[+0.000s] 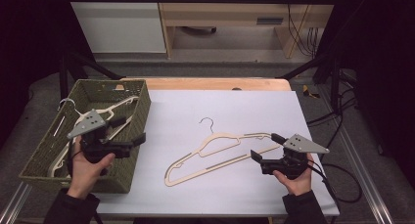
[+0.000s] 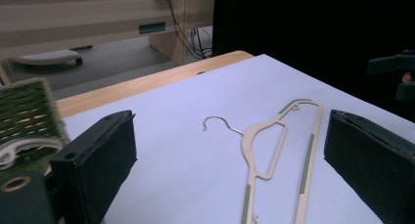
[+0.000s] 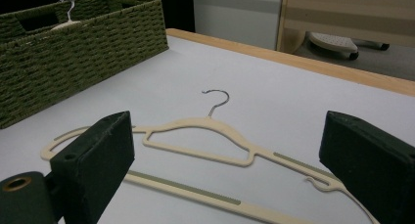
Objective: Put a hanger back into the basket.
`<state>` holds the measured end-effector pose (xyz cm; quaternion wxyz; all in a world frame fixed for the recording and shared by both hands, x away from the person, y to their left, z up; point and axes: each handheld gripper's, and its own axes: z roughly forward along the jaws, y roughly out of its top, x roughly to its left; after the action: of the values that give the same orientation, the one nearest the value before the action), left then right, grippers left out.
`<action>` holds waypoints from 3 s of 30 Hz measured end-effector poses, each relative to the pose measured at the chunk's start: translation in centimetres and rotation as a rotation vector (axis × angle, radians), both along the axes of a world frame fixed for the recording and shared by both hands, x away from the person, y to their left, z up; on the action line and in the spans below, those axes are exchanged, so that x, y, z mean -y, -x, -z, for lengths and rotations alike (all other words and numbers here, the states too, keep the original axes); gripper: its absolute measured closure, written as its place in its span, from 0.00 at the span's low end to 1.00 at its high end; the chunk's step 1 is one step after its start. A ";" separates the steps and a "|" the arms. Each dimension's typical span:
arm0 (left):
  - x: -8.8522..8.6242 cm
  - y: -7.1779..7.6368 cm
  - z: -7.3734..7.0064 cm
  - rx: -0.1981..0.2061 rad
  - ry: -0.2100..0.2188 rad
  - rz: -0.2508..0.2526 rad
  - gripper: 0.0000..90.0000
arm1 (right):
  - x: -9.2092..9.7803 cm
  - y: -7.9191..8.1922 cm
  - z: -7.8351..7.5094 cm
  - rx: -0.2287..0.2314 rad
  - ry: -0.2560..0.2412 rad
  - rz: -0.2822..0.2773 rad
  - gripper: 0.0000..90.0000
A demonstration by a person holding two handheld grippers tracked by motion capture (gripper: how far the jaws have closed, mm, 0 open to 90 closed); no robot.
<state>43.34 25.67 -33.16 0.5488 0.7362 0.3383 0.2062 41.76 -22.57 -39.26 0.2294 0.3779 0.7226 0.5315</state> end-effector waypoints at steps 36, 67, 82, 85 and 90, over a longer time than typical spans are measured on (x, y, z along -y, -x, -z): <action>6.5 -0.2 8.0 -0.121 -0.109 0.092 0.06 | -7.6 -7.1 -0.6 -0.068 0.051 0.005 0.15; 7.1 -0.8 9.8 -0.143 -0.171 0.099 0.08 | -14.4 -16.3 6.2 -0.292 0.238 0.068 0.46; 7.2 -0.9 10.1 -0.156 -0.173 0.094 0.08 | -15.4 -17.0 8.3 -0.330 0.335 0.066 0.74; 7.2 -0.9 10.1 -0.159 -0.170 0.094 0.09 | -15.7 -16.8 8.3 -0.336 0.336 0.064 0.84; 7.3 -0.9 10.1 -0.163 -0.174 0.099 0.09 | -16.0 -16.8 8.2 -0.361 0.327 0.093 0.92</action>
<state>44.23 18.38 -43.27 0.4632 0.8110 0.3259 0.1467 58.54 -6.59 -47.42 0.1788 0.4576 0.8100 0.3203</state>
